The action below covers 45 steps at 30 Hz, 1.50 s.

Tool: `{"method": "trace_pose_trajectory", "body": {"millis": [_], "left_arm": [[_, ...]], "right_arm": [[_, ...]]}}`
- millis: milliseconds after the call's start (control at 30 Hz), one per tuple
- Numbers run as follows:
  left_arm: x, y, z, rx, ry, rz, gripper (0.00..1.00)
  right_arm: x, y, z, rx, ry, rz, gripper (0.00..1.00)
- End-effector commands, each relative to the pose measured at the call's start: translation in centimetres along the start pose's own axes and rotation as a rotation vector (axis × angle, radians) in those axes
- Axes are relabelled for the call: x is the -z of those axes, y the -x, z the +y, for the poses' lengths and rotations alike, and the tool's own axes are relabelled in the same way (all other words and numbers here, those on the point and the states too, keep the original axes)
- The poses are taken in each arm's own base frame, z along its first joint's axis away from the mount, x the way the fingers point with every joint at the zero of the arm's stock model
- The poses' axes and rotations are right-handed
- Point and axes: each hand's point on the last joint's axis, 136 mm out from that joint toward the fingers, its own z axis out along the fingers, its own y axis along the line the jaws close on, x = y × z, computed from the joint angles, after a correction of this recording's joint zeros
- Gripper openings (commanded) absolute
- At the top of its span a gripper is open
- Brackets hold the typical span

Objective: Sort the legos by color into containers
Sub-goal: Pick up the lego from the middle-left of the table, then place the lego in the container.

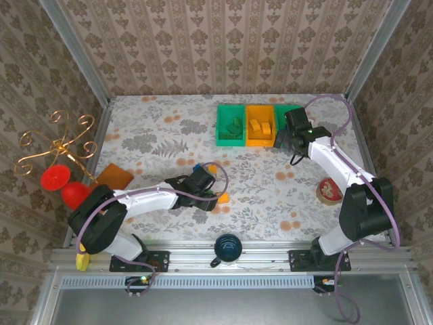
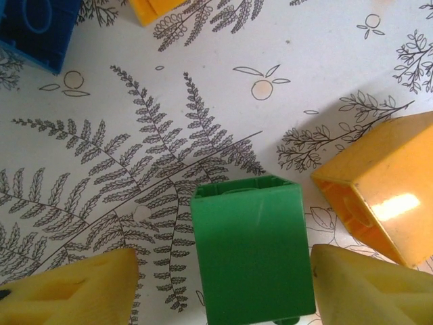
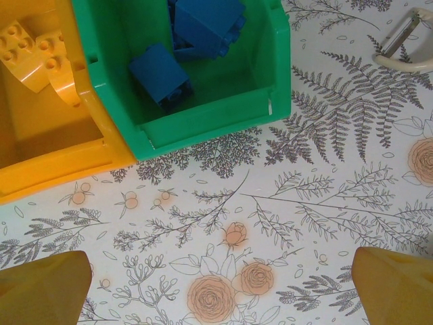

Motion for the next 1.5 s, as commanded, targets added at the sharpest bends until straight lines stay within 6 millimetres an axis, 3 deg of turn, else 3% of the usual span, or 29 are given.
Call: {"method": "trace_pose_trajectory", "body": {"millis": [0, 333, 533, 633, 833, 1067, 1233, 1467], "left_arm": [[0.0, 0.9, 0.0, 0.013, -0.002, -0.016, 0.65], [-1.4, 0.5, 0.6, 0.039, -0.012, 0.006, 0.53], [-1.7, 0.5, 0.9, 0.049, -0.010, 0.007, 0.36], [-1.6, 0.5, 1.1, 0.056, -0.006, 0.001, 0.28], [-0.4, 1.2, 1.5, 0.057, 0.009, -0.044, 0.22], [2.5, 4.1, 2.4, 0.041, 0.049, -0.176, 0.19], [4.7, 7.4, 2.5, 0.015, 0.052, -0.277, 0.18], [6.3, 11.9, 3.0, 0.007, 0.078, -0.393, 0.18]], "right_arm": [[0.6, 0.0, -0.2, -0.011, -0.008, -0.019, 1.00], [1.8, 0.4, -0.4, -0.017, 0.003, -0.045, 1.00], [2.1, 0.4, -0.5, -0.015, -0.001, -0.045, 1.00], [2.1, 0.4, -0.5, -0.013, 0.001, -0.047, 1.00], [2.1, 0.2, -0.3, -0.008, 0.001, -0.046, 1.00], [1.7, -0.7, 0.0, -0.014, -0.006, -0.028, 1.00], [1.3, -1.5, 0.1, -0.019, -0.015, -0.018, 1.00], [1.2, -2.3, 1.0, -0.012, 0.002, -0.021, 1.00]]}}
